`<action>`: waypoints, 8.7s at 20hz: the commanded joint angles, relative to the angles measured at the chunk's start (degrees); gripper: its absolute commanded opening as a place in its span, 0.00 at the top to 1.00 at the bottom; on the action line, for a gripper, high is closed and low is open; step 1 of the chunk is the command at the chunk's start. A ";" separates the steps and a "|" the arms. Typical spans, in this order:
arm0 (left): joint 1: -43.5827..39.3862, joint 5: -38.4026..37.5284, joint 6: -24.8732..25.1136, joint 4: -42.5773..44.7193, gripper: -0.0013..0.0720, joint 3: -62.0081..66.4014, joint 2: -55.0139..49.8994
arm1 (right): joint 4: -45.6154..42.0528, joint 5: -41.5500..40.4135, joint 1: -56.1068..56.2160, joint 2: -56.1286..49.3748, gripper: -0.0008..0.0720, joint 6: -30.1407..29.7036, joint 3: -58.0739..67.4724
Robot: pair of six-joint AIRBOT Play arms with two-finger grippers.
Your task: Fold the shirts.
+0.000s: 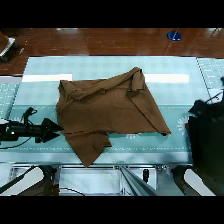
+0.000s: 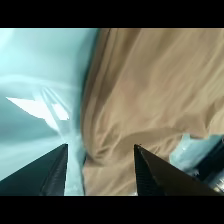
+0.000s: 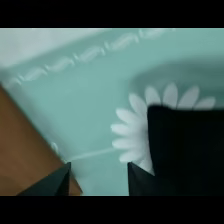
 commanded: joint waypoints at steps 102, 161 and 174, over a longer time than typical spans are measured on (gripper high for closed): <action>-0.33 11.63 -0.85 -1.44 0.29 4.20 -1.33 | 37.05 -3.56 -7.45 3.30 0.43 -19.58 -18.95; -15.82 7.93 -7.19 22.29 0.96 64.26 45.53 | 1.14 18.51 16.11 29.66 0.95 2.99 53.27; -19.06 25.86 -12.70 14.25 0.96 28.15 22.60 | 11.19 -7.67 16.13 12.35 0.95 -0.74 12.07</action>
